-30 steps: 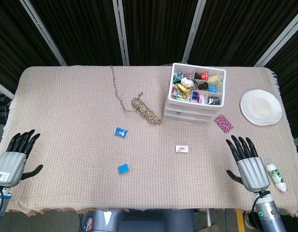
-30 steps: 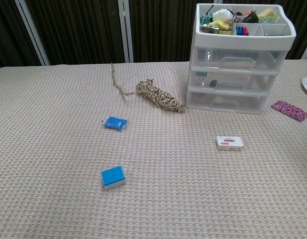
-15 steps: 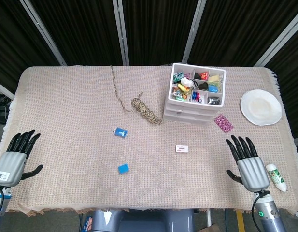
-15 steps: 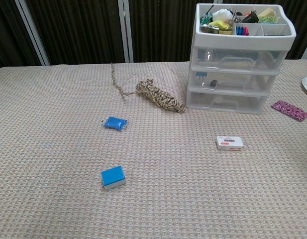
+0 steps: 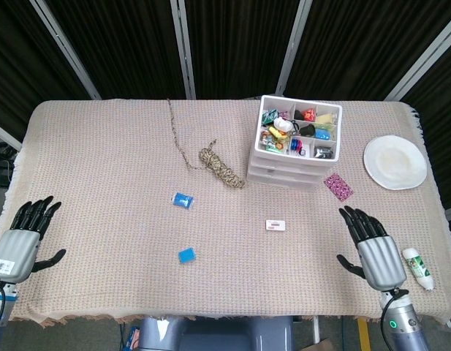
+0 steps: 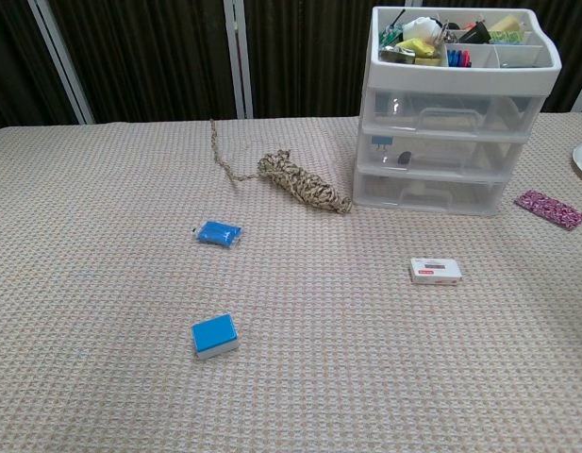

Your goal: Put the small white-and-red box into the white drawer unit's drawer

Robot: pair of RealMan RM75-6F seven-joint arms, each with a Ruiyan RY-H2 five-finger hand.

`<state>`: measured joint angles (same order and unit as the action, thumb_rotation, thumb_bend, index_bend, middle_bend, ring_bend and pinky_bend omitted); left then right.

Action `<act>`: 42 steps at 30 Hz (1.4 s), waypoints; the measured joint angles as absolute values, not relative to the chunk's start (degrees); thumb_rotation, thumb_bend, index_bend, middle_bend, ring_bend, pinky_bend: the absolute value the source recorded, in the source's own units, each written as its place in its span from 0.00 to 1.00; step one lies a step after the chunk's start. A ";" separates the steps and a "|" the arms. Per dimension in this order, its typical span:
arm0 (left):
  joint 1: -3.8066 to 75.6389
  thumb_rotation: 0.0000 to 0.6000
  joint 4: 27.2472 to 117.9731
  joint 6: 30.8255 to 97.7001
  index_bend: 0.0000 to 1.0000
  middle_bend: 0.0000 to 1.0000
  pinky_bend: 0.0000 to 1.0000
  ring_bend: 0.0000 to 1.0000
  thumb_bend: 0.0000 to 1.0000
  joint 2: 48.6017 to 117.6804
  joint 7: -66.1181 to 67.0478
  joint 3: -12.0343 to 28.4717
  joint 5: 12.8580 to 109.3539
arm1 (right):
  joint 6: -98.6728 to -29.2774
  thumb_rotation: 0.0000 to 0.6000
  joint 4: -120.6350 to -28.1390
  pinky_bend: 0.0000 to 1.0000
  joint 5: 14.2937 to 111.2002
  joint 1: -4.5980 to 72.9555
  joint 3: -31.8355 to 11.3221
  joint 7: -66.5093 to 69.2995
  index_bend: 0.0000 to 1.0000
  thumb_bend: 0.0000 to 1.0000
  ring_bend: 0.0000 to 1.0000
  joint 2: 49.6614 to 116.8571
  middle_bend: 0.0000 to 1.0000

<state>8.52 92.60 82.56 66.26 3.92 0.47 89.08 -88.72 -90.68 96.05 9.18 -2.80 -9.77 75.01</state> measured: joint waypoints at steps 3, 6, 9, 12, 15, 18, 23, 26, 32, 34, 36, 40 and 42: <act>8.50 1.00 92.48 82.72 0.05 0.00 0.00 0.00 0.24 66.34 3.66 0.52 89.13 | -88.51 1.00 -92.94 0.58 95.19 9.38 -3.42 -8.08 0.10 0.11 0.55 75.05 0.45; 8.49 1.00 92.38 82.90 0.05 0.00 0.00 0.00 0.24 66.40 3.18 0.61 89.19 | -86.73 1.00 -97.16 0.68 91.91 9.82 -4.41 -6.10 0.11 0.13 0.69 74.94 0.60; 8.48 1.00 92.19 83.27 0.05 0.00 0.00 0.00 0.24 66.49 2.79 0.68 89.50 | -83.59 1.00 -102.04 0.73 86.46 10.60 -5.76 -4.30 0.12 0.14 0.76 74.86 0.69; 8.42 1.00 92.01 83.65 0.04 0.00 0.00 0.00 0.24 66.59 2.44 0.77 89.66 | -79.79 1.00 -106.48 0.75 79.63 11.69 -7.36 -2.77 0.12 0.16 0.79 75.03 0.72; 8.37 1.00 91.81 84.02 0.03 0.00 0.00 0.00 0.24 66.70 2.12 0.87 89.88 | -75.97 1.00 -110.20 0.75 71.93 13.05 -9.21 -1.73 0.12 0.18 0.80 75.46 0.73; 8.42 1.00 91.21 84.52 0.02 0.00 0.00 0.00 0.24 66.86 2.15 0.99 90.44 | -72.50 1.00 -112.93 0.75 64.19 14.71 -11.21 -1.09 0.12 0.18 0.80 76.29 0.73; 8.49 1.00 89.57 85.86 0.02 0.00 0.00 0.00 0.24 67.63 2.23 1.42 91.34 | -68.54 1.00 -115.81 0.75 51.35 18.43 -15.16 -1.26 0.12 0.18 0.80 78.91 0.73; 8.45 1.00 89.00 86.30 0.02 0.00 0.00 0.00 0.24 67.96 1.92 1.60 91.49 | -67.52 1.00 -116.79 0.75 44.61 21.09 -17.62 -2.03 0.13 0.18 0.80 81.34 0.73; 8.55 1.00 88.75 85.97 0.02 0.00 0.00 0.00 0.24 67.98 1.03 1.64 91.21 | -67.49 1.00 -116.71 0.75 34.61 26.78 -22.32 -4.21 0.15 0.19 0.80 87.30 0.73; 8.62 1.00 88.75 85.75 0.02 0.00 0.00 0.00 0.24 67.89 0.77 1.61 91.13 | -68.09 1.00 -115.66 0.75 32.50 28.58 -23.87 -4.96 0.14 0.19 0.80 89.22 0.73; 8.66 1.00 88.77 85.61 0.02 0.00 0.00 0.00 0.24 67.83 0.65 1.59 91.07 | -68.60 1.00 -114.71 0.75 30.97 29.59 -25.12 -5.15 0.12 0.19 0.80 90.53 0.73; 8.76 1.00 88.88 85.39 0.02 0.00 0.00 0.00 0.24 67.66 0.30 1.56 91.00 | -68.93 1.00 -113.06 0.75 27.52 30.99 -28.17 -3.83 0.06 0.20 0.80 92.76 0.73; 8.77 1.00 88.90 85.35 0.02 0.00 0.00 0.00 0.24 67.61 0.16 1.53 90.99 | -68.77 1.00 -112.46 0.75 25.75 31.51 -29.74 -2.77 0.05 0.20 0.80 93.44 0.73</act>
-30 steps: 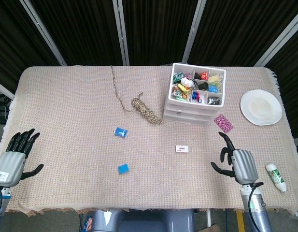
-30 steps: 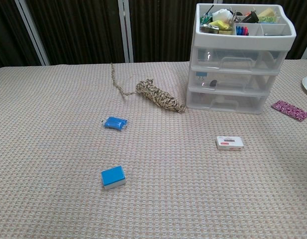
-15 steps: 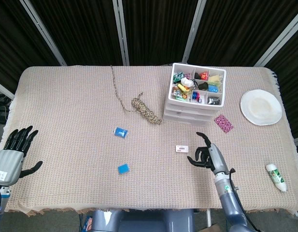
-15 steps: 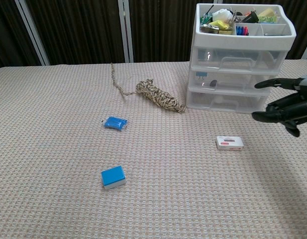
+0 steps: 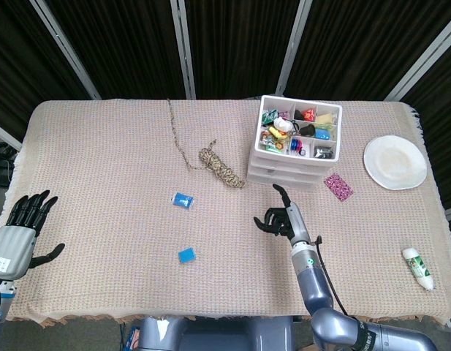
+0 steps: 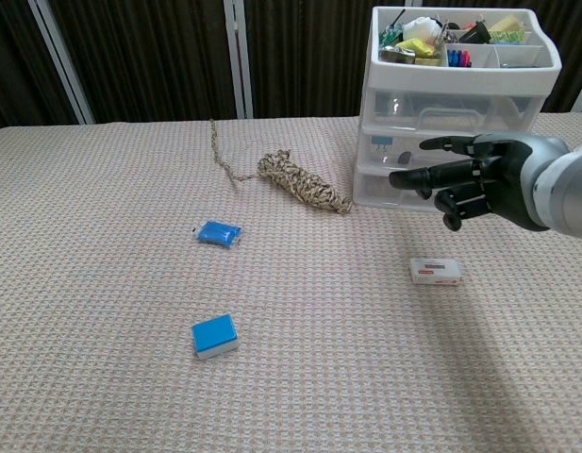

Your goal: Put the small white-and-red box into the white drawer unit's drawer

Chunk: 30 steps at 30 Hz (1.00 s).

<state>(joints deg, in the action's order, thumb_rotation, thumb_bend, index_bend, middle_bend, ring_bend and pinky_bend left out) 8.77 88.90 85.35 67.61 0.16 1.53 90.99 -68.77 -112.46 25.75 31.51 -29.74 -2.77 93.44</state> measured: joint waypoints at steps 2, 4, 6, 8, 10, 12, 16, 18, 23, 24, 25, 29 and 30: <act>8.78 1.00 88.95 85.28 0.02 0.00 0.00 0.00 0.24 67.56 0.03 1.53 90.91 | -68.62 1.00 -111.83 0.75 24.36 31.95 -30.80 -2.09 0.05 0.20 0.80 93.91 0.73; 8.78 1.00 89.00 85.29 0.02 0.00 0.00 0.00 0.24 67.53 -0.01 1.51 90.93 | -68.48 1.00 -110.91 0.75 22.97 32.45 -31.80 -1.47 0.05 0.21 0.80 94.36 0.73; 8.78 1.00 89.04 85.30 0.02 0.00 0.00 0.00 0.24 67.51 -0.01 1.49 90.94 | -68.38 1.00 -110.05 0.75 22.06 32.86 -32.58 -0.97 0.05 0.21 0.80 94.72 0.73; 8.79 1.00 89.02 85.30 0.02 0.00 0.00 0.00 0.24 67.50 0.09 1.49 90.96 | -68.34 1.00 -109.07 0.75 21.74 33.33 -33.24 -0.56 0.05 0.21 0.80 95.14 0.73; 8.80 1.00 88.98 85.25 0.02 0.00 0.00 0.00 0.24 67.53 0.20 1.48 90.94 | -68.43 1.00 -108.17 0.75 21.77 33.67 -33.62 -0.13 0.05 0.22 0.80 95.63 0.73; 8.82 1.00 89.01 85.14 0.02 0.00 0.00 0.00 0.24 67.57 0.28 1.55 90.65 | -68.56 1.00 -107.16 0.75 21.75 33.98 -33.98 0.37 0.05 0.22 0.80 96.27 0.73; 8.81 1.00 89.09 85.16 0.02 0.00 0.00 0.00 0.24 67.59 0.28 1.63 90.50 | -68.47 1.00 -104.24 0.75 21.07 35.14 -35.26 1.62 0.05 0.22 0.80 98.03 0.73; 8.82 1.00 89.06 85.12 0.02 0.00 0.00 0.00 0.24 67.57 0.21 1.60 90.52 | -68.58 1.00 -103.12 0.75 20.97 35.69 -35.67 1.84 0.05 0.22 0.80 98.63 0.73; 8.91 1.00 89.11 84.88 0.02 0.00 0.00 0.00 0.24 67.47 -0.22 1.56 90.41 | -69.68 1.00 -100.78 0.75 21.21 36.71 -36.84 2.50 0.05 0.22 0.80 100.01 0.73; 8.93 1.00 89.11 84.86 0.02 0.00 0.00 0.00 0.24 67.45 -0.26 1.55 90.44 | -70.00 1.00 -100.44 0.75 21.29 36.81 -37.15 2.77 0.05 0.22 0.80 100.23 0.73; 8.94 1.00 89.10 84.86 0.02 0.00 0.00 0.00 0.24 67.45 -0.27 1.53 90.48 | -70.19 1.00 -100.24 0.75 21.34 36.86 -37.37 2.97 0.05 0.22 0.80 100.38 0.73; 8.96 1.00 89.14 84.76 0.02 0.00 0.00 0.00 0.24 67.43 -0.31 1.48 90.44 | -71.03 1.00 -99.54 0.75 21.56 37.01 -38.02 3.37 0.05 0.22 0.80 100.80 0.73; 8.96 1.00 89.17 84.72 0.02 0.00 0.00 0.00 0.24 67.42 -0.31 1.48 90.40 | -71.21 1.00 -99.39 0.75 21.60 37.06 -38.13 3.39 0.05 0.22 0.80 100.91 0.73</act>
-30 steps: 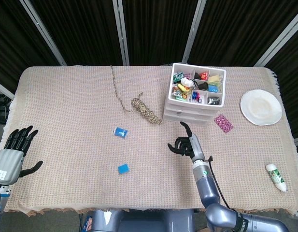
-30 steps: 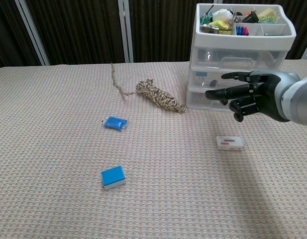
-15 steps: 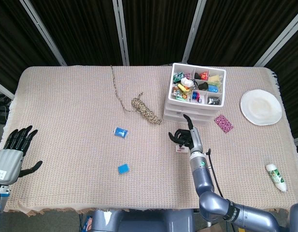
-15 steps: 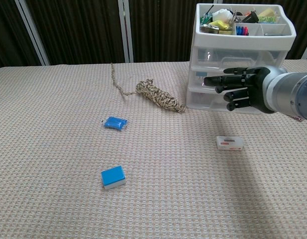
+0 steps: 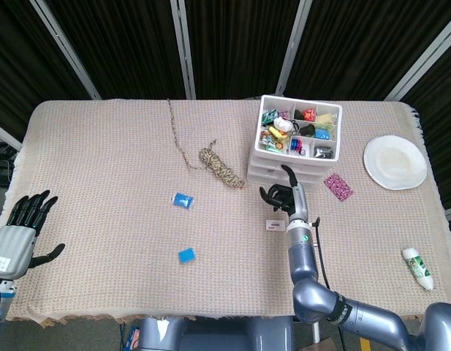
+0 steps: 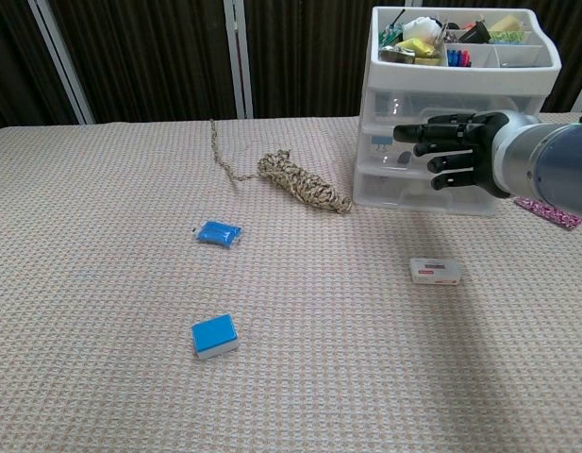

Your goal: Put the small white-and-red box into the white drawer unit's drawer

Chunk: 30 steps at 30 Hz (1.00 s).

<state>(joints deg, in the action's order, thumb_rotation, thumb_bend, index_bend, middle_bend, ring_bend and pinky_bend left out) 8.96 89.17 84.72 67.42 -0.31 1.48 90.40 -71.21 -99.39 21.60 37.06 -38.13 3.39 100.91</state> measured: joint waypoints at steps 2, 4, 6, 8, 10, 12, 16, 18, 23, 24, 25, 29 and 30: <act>8.98 1.00 89.19 84.70 0.02 0.00 0.00 0.00 0.24 67.41 -0.26 1.48 90.37 | -71.22 1.00 -99.25 0.75 21.47 37.12 -38.36 3.45 0.06 0.22 0.80 101.05 0.73; 8.97 1.00 89.24 84.70 0.02 0.00 0.00 0.00 0.24 67.40 -0.22 1.47 90.37 | -70.98 1.00 -98.99 0.75 21.09 37.20 -38.62 3.50 0.08 0.22 0.80 101.14 0.73; 8.96 1.00 89.30 84.71 0.02 0.00 0.00 0.00 0.24 67.37 -0.20 1.44 90.38 | -70.70 1.00 -98.53 0.75 20.62 37.32 -38.96 3.63 0.09 0.22 0.80 101.29 0.73; 8.94 1.00 89.33 84.71 0.02 0.00 0.00 0.00 0.24 67.34 -0.22 1.42 90.38 | -70.45 1.00 -98.02 0.75 20.05 37.46 -39.50 3.87 0.11 0.22 0.80 101.46 0.73; 8.95 1.00 89.35 84.65 0.02 0.00 0.00 0.00 0.24 67.31 -0.25 1.39 90.36 | -70.17 1.00 -97.46 0.75 19.14 37.69 -40.31 4.15 0.13 0.23 0.80 101.66 0.73; 9.00 1.00 89.36 84.47 0.02 0.00 0.00 0.00 0.24 67.25 -0.24 1.37 90.31 | -70.04 1.00 -96.94 0.75 18.35 38.02 -41.07 4.20 0.14 0.23 0.80 101.81 0.73; 9.03 1.00 89.38 84.45 0.02 0.00 0.00 0.00 0.24 67.21 -0.28 1.33 90.35 | -70.09 1.00 -96.17 0.75 17.60 38.84 -42.27 4.01 0.15 0.23 0.80 101.98 0.73; 9.03 1.00 89.40 84.46 0.02 0.00 0.00 0.00 0.24 67.19 -0.29 1.31 90.38 | -70.20 1.00 -95.93 0.75 17.53 39.12 -42.57 3.84 0.15 0.23 0.80 102.00 0.73; 9.03 1.00 89.43 84.45 0.02 0.00 0.00 0.00 0.24 67.21 -0.26 1.31 90.34 | -70.41 1.00 -95.53 0.75 16.49 39.58 -43.39 3.54 0.20 0.23 0.80 102.03 0.73; 9.03 1.00 89.44 84.45 0.02 0.00 0.00 0.00 0.24 67.22 -0.24 1.30 90.33 | -70.41 1.00 -95.51 0.75 16.23 39.59 -43.49 3.53 0.21 0.23 0.80 102.03 0.73; 9.02 1.00 89.45 84.44 0.02 0.00 0.00 0.00 0.24 67.22 -0.20 1.29 90.31 | -70.40 1.00 -95.51 0.75 15.92 39.58 -43.56 3.49 0.22 0.23 0.80 102.02 0.73; 9.03 1.00 89.52 84.39 0.02 0.00 0.00 0.00 0.24 67.21 -0.06 1.29 90.26 | -70.21 1.00 -95.97 0.75 15.51 39.28 -43.18 3.42 0.24 0.23 0.80 101.97 0.73; 9.02 1.00 89.55 84.39 0.02 0.00 0.00 0.00 0.24 67.21 -0.03 1.28 90.24 | -70.16 1.00 -96.13 0.75 15.49 39.16 -43.03 3.45 0.24 0.23 0.80 101.96 0.73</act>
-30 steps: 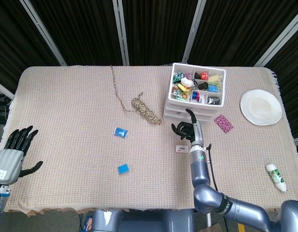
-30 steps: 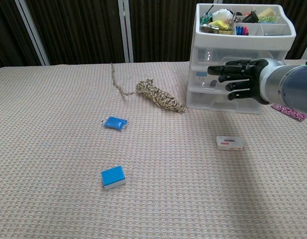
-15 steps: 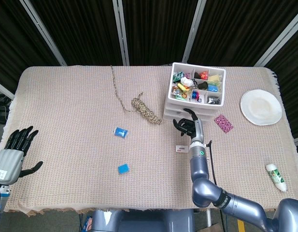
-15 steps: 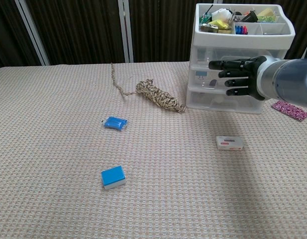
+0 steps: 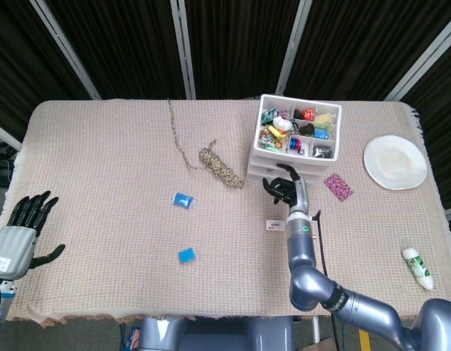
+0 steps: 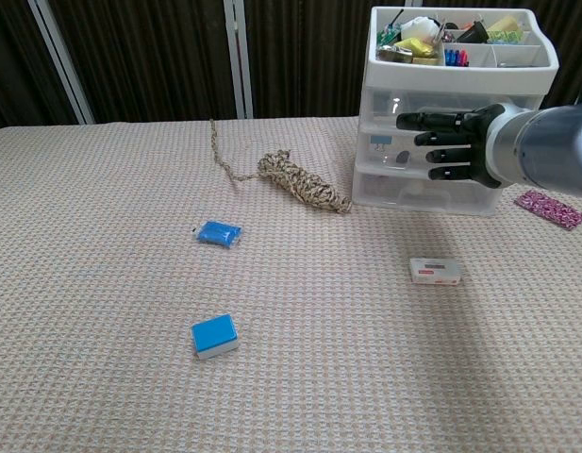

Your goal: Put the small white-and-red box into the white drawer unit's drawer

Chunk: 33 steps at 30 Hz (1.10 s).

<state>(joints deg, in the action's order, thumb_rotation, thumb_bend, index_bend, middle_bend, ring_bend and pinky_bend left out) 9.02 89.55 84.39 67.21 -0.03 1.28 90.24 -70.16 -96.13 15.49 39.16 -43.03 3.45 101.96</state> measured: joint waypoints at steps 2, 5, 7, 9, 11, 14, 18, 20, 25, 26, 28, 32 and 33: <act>9.00 1.00 89.60 84.37 0.02 0.00 0.00 0.00 0.24 67.21 0.02 1.26 90.20 | -70.07 1.00 -96.54 0.75 15.47 38.88 -42.63 3.53 0.24 0.23 0.80 101.96 0.73; 8.99 1.00 89.69 84.36 0.02 0.00 0.00 0.00 0.24 67.20 0.08 1.23 90.20 | -69.96 1.00 -97.32 0.75 15.69 38.48 -42.05 3.65 0.24 0.23 0.80 101.91 0.73; 8.98 1.00 89.71 84.39 0.02 0.00 0.00 0.00 0.24 67.19 0.11 1.22 90.25 | -69.95 1.00 -98.00 0.75 16.13 38.16 -41.51 3.68 0.25 0.23 0.80 101.80 0.73; 8.97 1.00 89.73 84.42 0.02 0.00 0.00 0.00 0.24 67.19 0.10 1.21 90.27 | -70.00 1.00 -98.55 0.75 16.44 37.91 -41.23 3.73 0.25 0.23 0.80 101.71 0.73; 8.94 1.00 89.73 84.48 0.02 0.00 0.00 0.00 0.24 67.19 0.09 1.20 90.30 | -70.12 1.00 -99.31 0.75 16.72 37.58 -40.94 3.83 0.25 0.23 0.80 101.57 0.73; 8.94 1.00 89.74 84.49 0.02 0.00 0.00 0.00 0.24 67.21 0.13 1.22 90.27 | -70.33 1.00 -100.41 0.75 17.18 37.11 -40.50 3.94 0.25 0.23 0.80 101.33 0.73; 8.93 1.00 89.84 84.39 0.02 0.00 0.00 0.00 0.24 67.24 0.25 1.22 90.11 | -70.58 1.00 -102.45 0.75 18.30 36.23 -39.39 4.21 0.25 0.23 0.80 101.02 0.73; 8.91 1.00 89.88 84.40 0.02 0.00 0.00 0.00 0.24 67.26 0.34 1.23 90.07 | -70.69 1.00 -103.31 0.75 18.94 35.73 -38.62 4.32 0.25 0.23 0.79 100.86 0.73; 8.85 1.00 89.93 84.52 0.02 0.00 0.00 0.00 0.24 67.29 0.47 1.25 90.05 | -71.18 1.00 -105.04 0.75 20.47 34.49 -36.87 4.45 0.22 0.23 0.77 100.36 0.71; 8.85 1.00 89.95 84.49 0.02 0.00 0.00 0.00 0.24 67.29 0.49 1.25 90.01 | -71.29 1.00 -105.43 0.75 20.73 34.21 -36.53 4.45 0.22 0.23 0.77 100.22 0.71; 8.85 1.00 90.00 84.42 0.02 0.00 0.00 0.00 0.24 67.29 0.58 1.26 89.92 | -71.55 1.00 -106.44 0.75 21.46 33.38 -35.44 4.42 0.21 0.23 0.76 99.73 0.71; 8.81 1.00 90.05 84.54 0.02 0.00 0.00 0.00 0.24 67.31 0.68 1.29 89.93 | -72.27 1.00 -107.86 0.75 23.66 31.91 -33.26 4.14 0.20 0.23 0.76 98.70 0.70; 8.80 1.00 90.05 84.59 0.02 0.00 0.00 0.00 0.24 67.32 0.69 1.29 89.97 | -72.49 1.00 -108.17 0.75 24.22 31.60 -32.81 4.05 0.20 0.23 0.76 98.47 0.70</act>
